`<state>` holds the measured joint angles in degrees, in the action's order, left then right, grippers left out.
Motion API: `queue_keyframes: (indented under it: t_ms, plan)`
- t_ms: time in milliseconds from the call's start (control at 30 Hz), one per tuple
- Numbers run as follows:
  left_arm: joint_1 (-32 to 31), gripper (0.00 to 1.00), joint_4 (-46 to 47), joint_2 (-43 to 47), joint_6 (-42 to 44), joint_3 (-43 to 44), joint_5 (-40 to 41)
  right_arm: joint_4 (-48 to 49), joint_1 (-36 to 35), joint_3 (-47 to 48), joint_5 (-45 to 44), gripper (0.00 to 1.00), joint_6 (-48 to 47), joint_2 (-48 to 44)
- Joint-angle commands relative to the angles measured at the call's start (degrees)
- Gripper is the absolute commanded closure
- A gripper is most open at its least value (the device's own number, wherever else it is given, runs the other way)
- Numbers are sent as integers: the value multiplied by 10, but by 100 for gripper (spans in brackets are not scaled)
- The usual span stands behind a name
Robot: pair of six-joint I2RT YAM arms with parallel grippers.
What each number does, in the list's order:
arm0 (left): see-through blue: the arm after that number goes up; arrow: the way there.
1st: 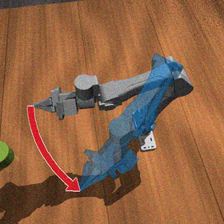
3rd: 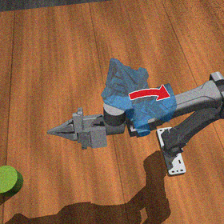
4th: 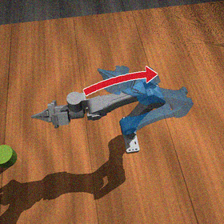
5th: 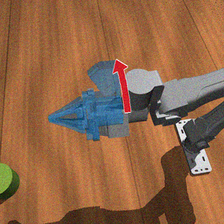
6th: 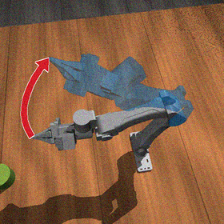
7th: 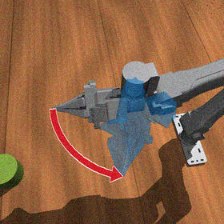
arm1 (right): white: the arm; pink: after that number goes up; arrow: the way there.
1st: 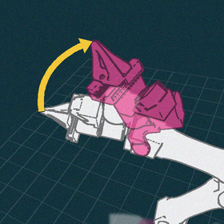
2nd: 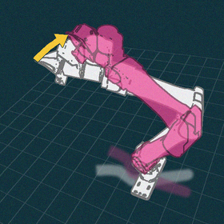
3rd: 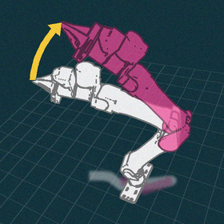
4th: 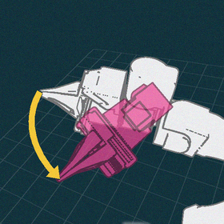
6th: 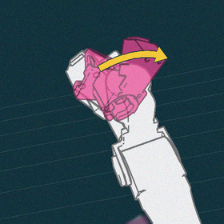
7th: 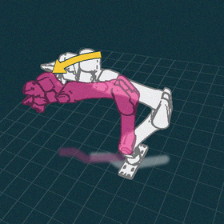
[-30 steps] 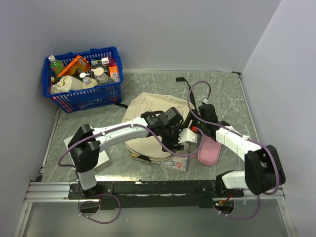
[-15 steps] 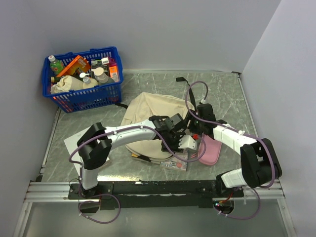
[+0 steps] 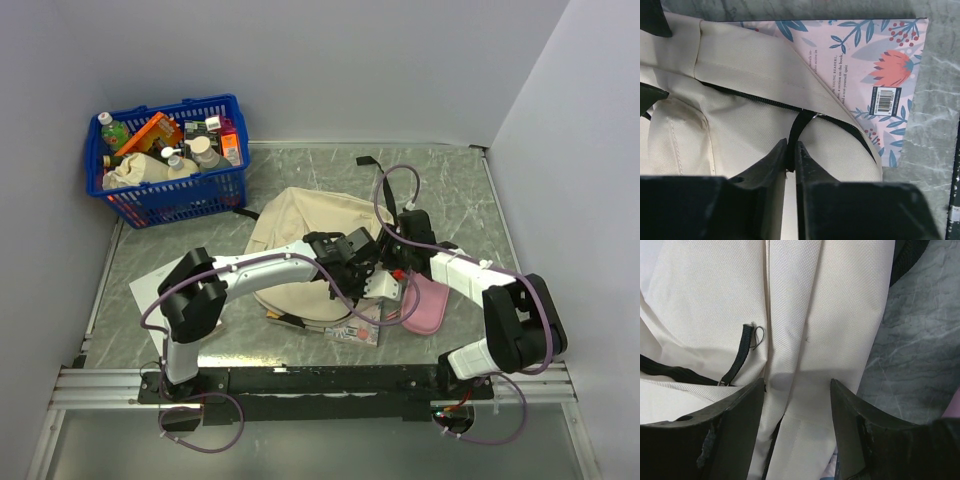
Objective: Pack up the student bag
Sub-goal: Unzip the student bag at the center of the board.
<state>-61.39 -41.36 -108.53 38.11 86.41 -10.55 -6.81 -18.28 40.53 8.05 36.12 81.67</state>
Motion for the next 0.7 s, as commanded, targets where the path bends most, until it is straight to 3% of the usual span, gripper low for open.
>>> queue_keyframes:
  t_ms: [0, 100, 300, 533, 667]
  plan:
    - [-3, 89, -14, -4, -2, 24, -16, 1, 1, 23, 13, 39, -1, 11]
    - [-3, 98, -24, 2, 0, 24, -31, 0, 2, 26, 14, 43, 0, 11]
    - [-3, 99, -47, 5, -2, 50, -53, -11, 1, 35, 17, 48, 0, 15]
    - [-3, 99, -16, 28, -32, 97, -27, -70, 1, 32, -30, 27, -11, -40]
    - [-3, 99, -5, 40, -44, 111, -21, -79, 1, 28, -33, 26, -13, -54]
